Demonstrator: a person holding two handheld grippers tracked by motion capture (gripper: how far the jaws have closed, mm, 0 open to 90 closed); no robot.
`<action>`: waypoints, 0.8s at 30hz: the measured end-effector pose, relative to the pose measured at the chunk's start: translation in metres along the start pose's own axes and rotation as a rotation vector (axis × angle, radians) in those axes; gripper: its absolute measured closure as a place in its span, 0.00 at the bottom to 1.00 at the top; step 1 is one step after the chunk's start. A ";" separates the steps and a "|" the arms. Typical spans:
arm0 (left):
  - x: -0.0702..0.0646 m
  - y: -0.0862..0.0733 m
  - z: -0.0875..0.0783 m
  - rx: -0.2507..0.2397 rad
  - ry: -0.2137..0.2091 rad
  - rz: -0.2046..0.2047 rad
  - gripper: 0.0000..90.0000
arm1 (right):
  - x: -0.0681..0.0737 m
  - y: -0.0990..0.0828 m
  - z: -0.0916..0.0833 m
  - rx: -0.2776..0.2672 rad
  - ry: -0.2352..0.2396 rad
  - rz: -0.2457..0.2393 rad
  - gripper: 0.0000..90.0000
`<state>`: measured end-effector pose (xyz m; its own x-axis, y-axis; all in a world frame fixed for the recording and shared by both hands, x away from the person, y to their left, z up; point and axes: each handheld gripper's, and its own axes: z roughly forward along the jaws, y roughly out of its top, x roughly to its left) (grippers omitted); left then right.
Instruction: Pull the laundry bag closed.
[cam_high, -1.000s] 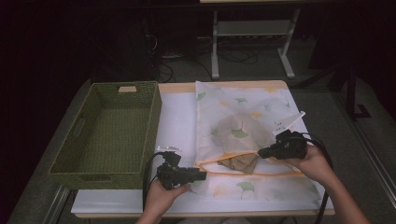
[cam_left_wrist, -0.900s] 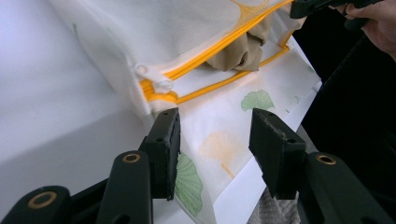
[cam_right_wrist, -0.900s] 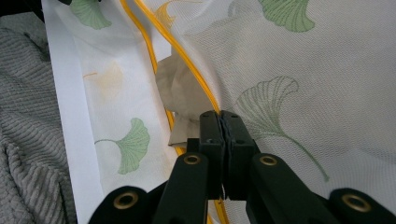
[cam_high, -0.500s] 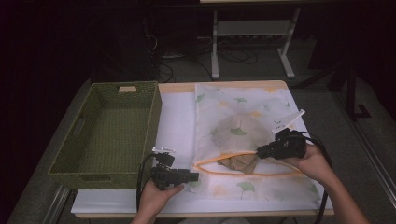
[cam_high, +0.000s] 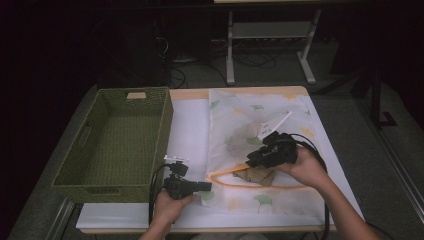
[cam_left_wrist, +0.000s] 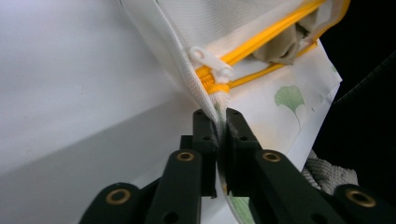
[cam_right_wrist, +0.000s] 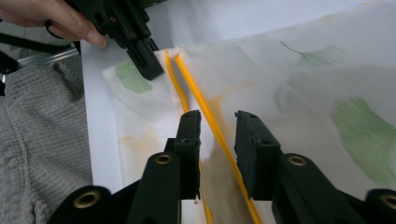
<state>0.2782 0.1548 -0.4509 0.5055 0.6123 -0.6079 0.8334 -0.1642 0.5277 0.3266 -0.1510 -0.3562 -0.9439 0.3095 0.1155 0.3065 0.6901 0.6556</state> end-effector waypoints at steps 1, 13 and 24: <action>-0.001 0.000 -0.001 -0.005 -0.004 0.009 0.96 | 0.003 0.005 0.005 0.007 0.008 -0.007 0.81; -0.011 -0.005 -0.006 -0.056 -0.036 0.052 0.98 | 0.021 0.051 0.057 0.092 0.077 -0.041 0.87; -0.012 -0.009 -0.001 -0.052 -0.031 0.070 0.98 | 0.018 0.070 0.096 0.175 0.121 0.018 0.79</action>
<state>0.2649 0.1499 -0.4477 0.5694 0.5762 -0.5863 0.7835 -0.1647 0.5992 0.3423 -0.0347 -0.3798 -0.9428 0.2491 0.2214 0.3299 0.7916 0.5143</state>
